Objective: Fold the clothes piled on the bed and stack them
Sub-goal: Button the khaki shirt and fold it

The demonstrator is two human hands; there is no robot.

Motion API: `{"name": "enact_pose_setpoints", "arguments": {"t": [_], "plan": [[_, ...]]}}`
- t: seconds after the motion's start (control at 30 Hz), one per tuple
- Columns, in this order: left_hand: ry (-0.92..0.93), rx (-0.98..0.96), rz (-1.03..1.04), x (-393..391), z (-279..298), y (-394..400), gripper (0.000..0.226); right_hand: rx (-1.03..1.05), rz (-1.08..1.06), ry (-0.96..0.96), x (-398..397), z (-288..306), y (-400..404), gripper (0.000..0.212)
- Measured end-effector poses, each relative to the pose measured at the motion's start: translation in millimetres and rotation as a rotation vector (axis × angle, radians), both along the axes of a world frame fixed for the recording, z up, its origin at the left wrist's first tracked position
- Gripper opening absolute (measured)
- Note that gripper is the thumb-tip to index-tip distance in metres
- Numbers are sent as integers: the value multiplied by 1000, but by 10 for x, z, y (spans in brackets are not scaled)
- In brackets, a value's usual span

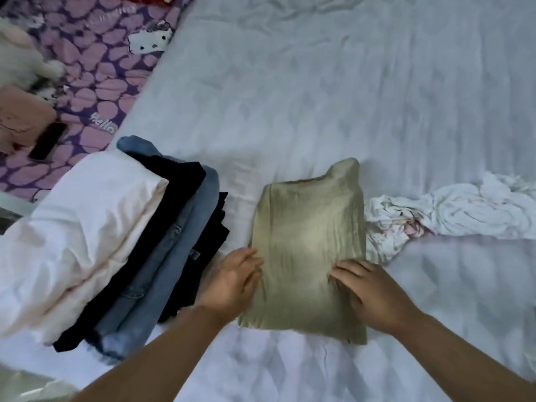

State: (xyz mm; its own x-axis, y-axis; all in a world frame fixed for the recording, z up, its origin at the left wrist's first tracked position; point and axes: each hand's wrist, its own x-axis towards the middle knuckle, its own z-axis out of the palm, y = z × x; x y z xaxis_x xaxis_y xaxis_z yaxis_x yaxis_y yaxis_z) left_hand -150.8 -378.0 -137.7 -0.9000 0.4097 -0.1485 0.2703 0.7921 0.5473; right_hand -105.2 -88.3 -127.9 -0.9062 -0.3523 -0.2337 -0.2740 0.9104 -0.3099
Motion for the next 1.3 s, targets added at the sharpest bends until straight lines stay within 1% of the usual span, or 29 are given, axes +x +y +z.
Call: {"name": "enact_pose_setpoints", "arguments": {"t": [0.03, 0.1, 0.17, 0.2, 0.23, 0.27, 0.33, 0.37, 0.4, 0.43, 0.5, 0.53, 0.57, 0.6, 0.63, 0.7, 0.73, 0.8, 0.87, 0.9, 0.93, 0.97, 1.0, 1.07, 1.13, 1.17, 1.23, 1.3], "plan": [[42, 8, -152, 11, -35, 2, 46, 68, 88, -4, 90, -54, 83, 66], [62, -41, -438, 43, -160, -3, 63, 143, 190, -70, 242, -162, 202, 89], [24, -215, -602, 72, -229, 3, 86, 188, 235, -138, 329, -273, 271, 105], [-19, -291, -638, 69, -282, -17, 97, 203, 238, -151, 345, -317, 279, 113], [-115, -380, -667, 78, -350, -33, 106, 213, 232, -152, 360, -371, 288, 119], [-154, -431, -672, 91, -396, -59, 112, 220, 227, -140, 369, -419, 289, 124], [-70, -419, -638, 138, -524, -105, 115, 221, 207, -115, 415, -521, 290, 129], [-65, -420, -610, 168, -566, -125, 113, 211, 203, -89, 440, -566, 289, 128], [-58, -403, -591, 205, -629, -135, 109, 191, 203, -39, 487, -622, 299, 121], [-40, -369, -584, 222, -673, -139, 103, 174, 216, 29, 522, -652, 300, 108], [49, -227, -514, 269, -693, -137, 84, 138, 250, 190, 602, -709, 315, 71], [83, -162, -457, 289, -672, -118, 79, 132, 261, 256, 629, -730, 321, 57], [112, -120, -409, 304, -647, -91, 82, 137, 265, 285, 651, -728, 320, 51], [127, -95, -387, 320, -639, -86, 85, 139, 268, 297, 667, -735, 315, 50], [136, -70, -378, 339, -631, -81, 83, 145, 275, 287, 675, -707, 308, 49], [143, -43, -351, 332, -596, -79, 70, 126, 294, 217, 647, -686, 308, 49], [107, -30, -304, 327, -546, -58, 63, 79, 276, 162, 610, -622, 290, 52], [-69, 5, -127, 301, -363, -4, 47, -70, 106, -25, 562, -483, 266, 56], [-280, 18, 54, 295, -178, 23, 27, -272, -167, -276, 540, -289, 268, 39], [-359, 40, 102, 312, -68, 33, 19, -403, -301, -381, 544, -179, 272, 31], [-438, 105, 147, 344, 16, 38, 14, -531, -419, -468, 558, -106, 293, 26], [-504, 210, 197, 398, 129, 48, 15, -645, -530, -517, 585, -12, 321, 27], [-540, 319, 245, 456, 237, 66, 15, -695, -610, -551, 606, 62, 347, 25], [-513, 427, 314, 598, 409, 98, 9, -693, -692, -571, 679, 215, 383, 16], [-456, 445, 356, 744, 534, 142, 8, -723, -745, -557, 767, 326, 372, 14], [-442, 448, 371, 800, 573, 168, 10, -739, -767, -536, 802, 370, 354, 14], [-463, 459, 408, 856, 619, 223, 11, -696, -795, -456, 822, 423, 313, 16], [-486, 441, 441, 839, 622, 264, 15, -633, -827, -350, 763, 399, 286, 25]]}}
